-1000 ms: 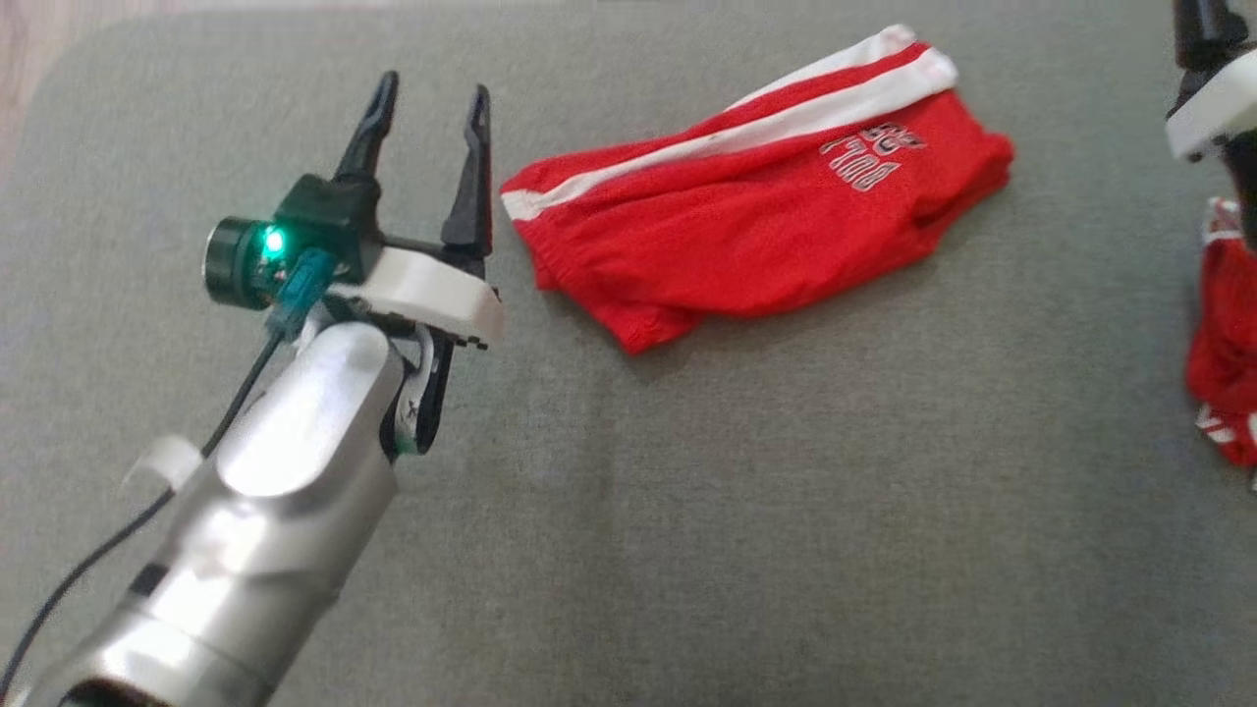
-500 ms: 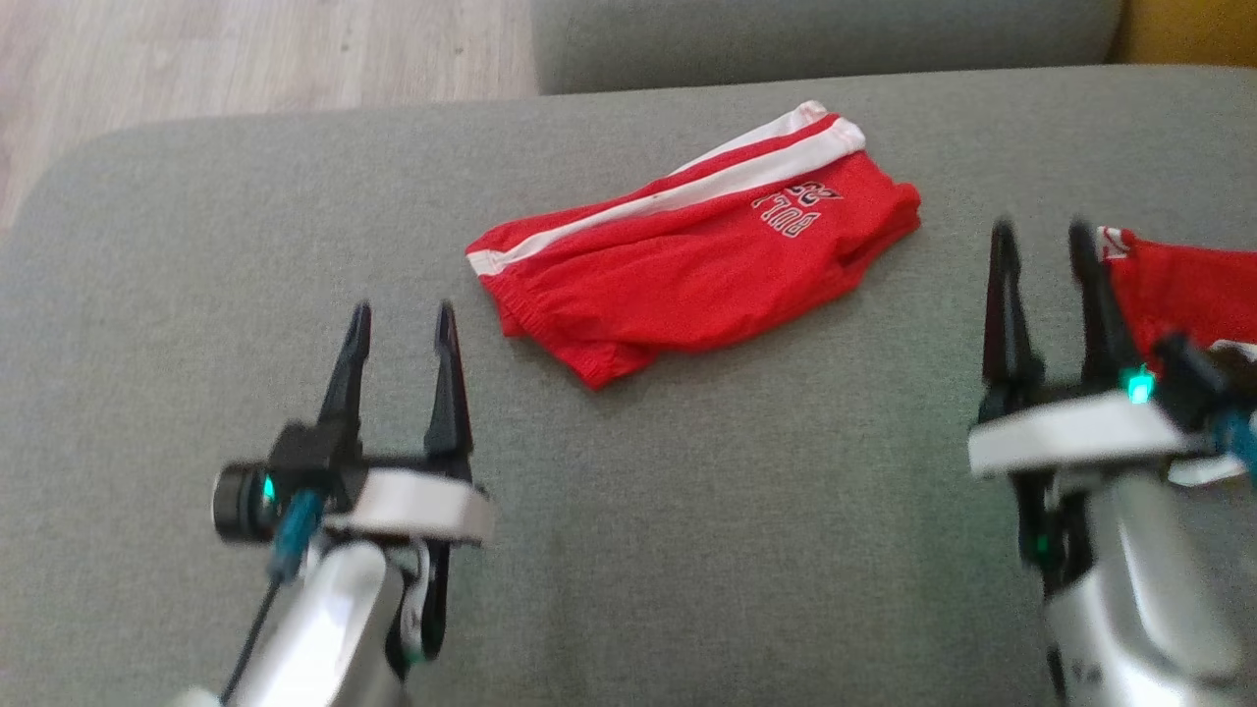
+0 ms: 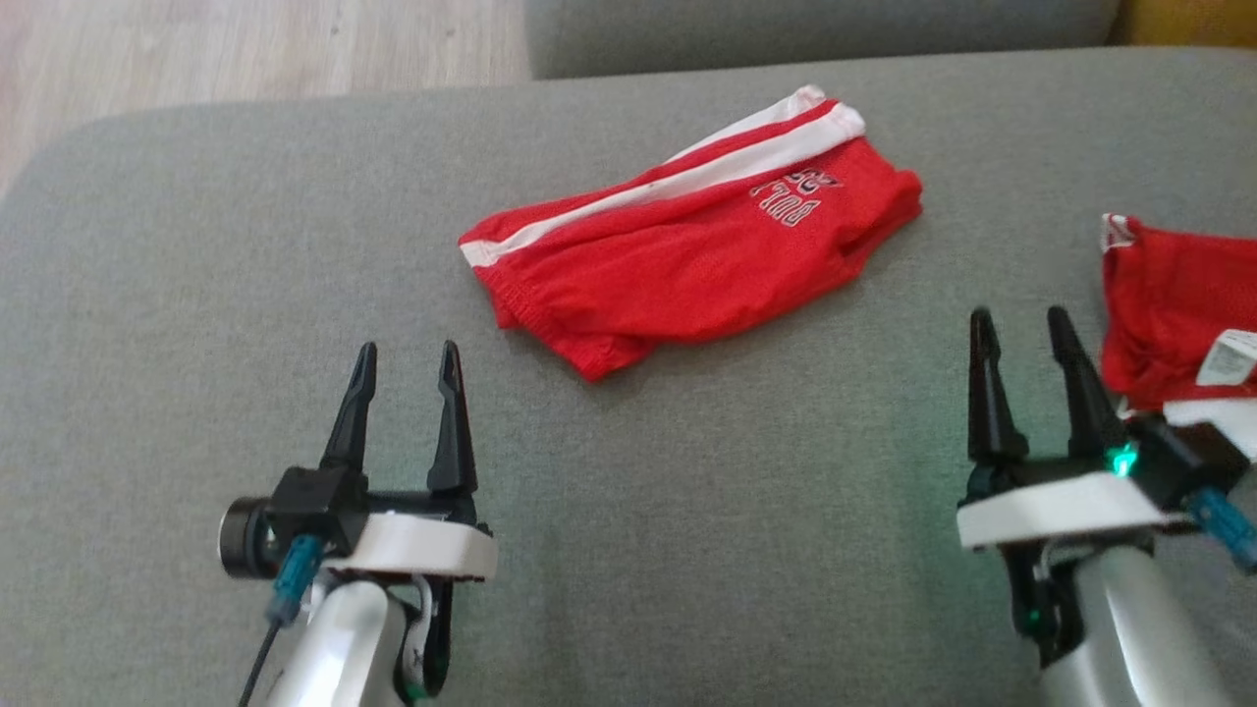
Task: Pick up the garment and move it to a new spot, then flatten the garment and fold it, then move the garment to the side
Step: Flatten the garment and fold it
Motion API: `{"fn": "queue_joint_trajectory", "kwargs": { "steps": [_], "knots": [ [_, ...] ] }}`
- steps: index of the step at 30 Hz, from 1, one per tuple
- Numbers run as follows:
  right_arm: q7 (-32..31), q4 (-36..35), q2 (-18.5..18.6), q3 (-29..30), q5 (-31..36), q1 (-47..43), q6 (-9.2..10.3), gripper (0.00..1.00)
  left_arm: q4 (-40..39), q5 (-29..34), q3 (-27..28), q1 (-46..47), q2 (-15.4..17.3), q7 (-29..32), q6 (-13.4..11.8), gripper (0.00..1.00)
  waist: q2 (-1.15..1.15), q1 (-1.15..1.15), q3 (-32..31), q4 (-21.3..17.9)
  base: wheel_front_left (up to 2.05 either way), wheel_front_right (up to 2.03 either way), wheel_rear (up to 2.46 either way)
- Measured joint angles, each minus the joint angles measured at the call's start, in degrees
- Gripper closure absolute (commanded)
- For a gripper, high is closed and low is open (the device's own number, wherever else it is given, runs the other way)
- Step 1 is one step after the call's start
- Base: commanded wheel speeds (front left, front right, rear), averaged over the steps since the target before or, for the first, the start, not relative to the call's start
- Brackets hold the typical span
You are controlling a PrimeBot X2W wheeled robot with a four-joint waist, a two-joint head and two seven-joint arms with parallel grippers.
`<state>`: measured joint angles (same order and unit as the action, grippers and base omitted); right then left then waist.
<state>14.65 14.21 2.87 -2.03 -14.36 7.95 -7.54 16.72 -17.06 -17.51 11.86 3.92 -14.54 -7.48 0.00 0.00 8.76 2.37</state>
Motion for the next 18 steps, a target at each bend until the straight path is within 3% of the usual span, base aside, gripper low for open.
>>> {"fn": "queue_joint_trajectory", "kwargs": {
  "steps": [8,18],
  "knots": [
    [-7.28,4.92,0.35,5.72,5.42,12.90,0.00,0.00,0.88,1.44,0.46,4.19,-1.03,0.00,1.99,0.00,0.00,0.01,5.61,2.65,0.00,0.00,0.00],
    [-16.74,19.62,4.76,11.50,6.54,28.19,0.00,0.00,1.33,0.29,-1.47,7.67,-1.30,0.00,2.36,0.00,0.00,0.02,12.18,7.25,0.00,0.00,0.00]
  ]
}}
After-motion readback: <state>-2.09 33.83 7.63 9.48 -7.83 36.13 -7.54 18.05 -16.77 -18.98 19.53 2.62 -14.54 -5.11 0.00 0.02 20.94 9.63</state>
